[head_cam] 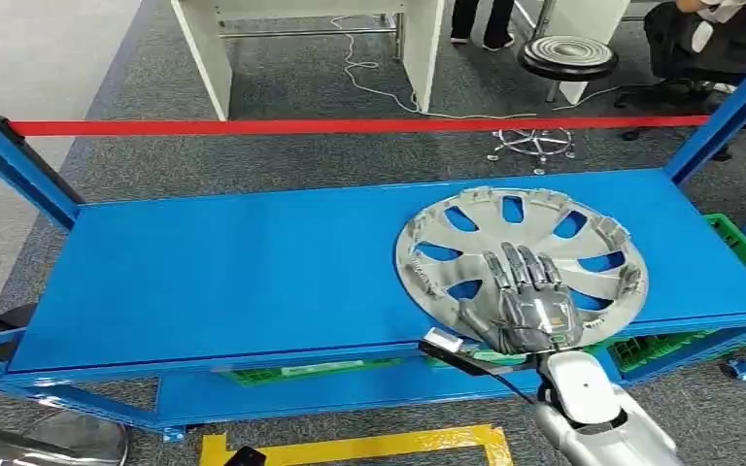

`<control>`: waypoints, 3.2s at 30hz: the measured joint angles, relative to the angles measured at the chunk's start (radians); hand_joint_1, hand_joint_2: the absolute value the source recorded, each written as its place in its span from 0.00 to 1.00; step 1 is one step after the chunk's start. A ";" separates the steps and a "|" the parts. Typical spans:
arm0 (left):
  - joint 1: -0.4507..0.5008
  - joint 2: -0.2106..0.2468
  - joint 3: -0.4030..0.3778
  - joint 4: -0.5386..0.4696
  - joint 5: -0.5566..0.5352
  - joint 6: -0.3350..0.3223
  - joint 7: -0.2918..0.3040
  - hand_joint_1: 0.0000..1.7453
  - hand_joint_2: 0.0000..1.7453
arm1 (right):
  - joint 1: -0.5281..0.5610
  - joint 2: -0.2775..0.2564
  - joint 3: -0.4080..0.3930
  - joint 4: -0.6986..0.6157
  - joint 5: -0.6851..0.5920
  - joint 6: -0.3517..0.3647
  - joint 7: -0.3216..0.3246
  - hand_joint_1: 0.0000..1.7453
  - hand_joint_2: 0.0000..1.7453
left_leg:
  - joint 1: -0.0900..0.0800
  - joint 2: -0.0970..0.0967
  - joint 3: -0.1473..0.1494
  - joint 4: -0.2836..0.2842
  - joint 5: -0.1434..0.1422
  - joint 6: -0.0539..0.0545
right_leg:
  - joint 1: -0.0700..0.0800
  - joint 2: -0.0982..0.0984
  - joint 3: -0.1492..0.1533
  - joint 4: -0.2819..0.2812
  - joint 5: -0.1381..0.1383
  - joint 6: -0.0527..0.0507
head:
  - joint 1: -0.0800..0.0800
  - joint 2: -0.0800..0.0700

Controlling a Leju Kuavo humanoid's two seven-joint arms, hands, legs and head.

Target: Take the parts from the cabinet and place them on the table.

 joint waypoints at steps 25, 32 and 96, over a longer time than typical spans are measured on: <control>0.000 -0.001 0.000 0.000 -0.009 0.000 -0.005 0.00 1.00 | 0.138 0.031 -0.003 -0.035 -0.269 0.128 -0.174 0.00 1.00 | 0.000 0.000 -0.001 0.000 0.000 0.000 | 0.000 0.000 -0.001 0.000 0.000 0.000 | 0.000 0.000; 0.000 -0.001 0.000 0.000 -0.009 -0.001 -0.005 0.00 1.00 | 0.131 0.030 0.007 -0.019 -0.253 0.165 -0.147 0.00 1.00 | 0.000 0.000 0.000 0.000 0.000 0.000 | 0.000 0.000 -0.001 0.000 0.000 0.000 | 0.000 0.000; 0.012 0.003 0.053 0.000 0.027 0.024 -0.019 0.00 1.00 | 0.161 -0.033 -0.082 0.006 -0.096 0.160 0.074 0.00 1.00 | 0.000 0.000 0.005 0.000 0.000 0.000 | 0.000 -0.001 -0.007 -0.001 0.000 0.000 | 0.000 0.000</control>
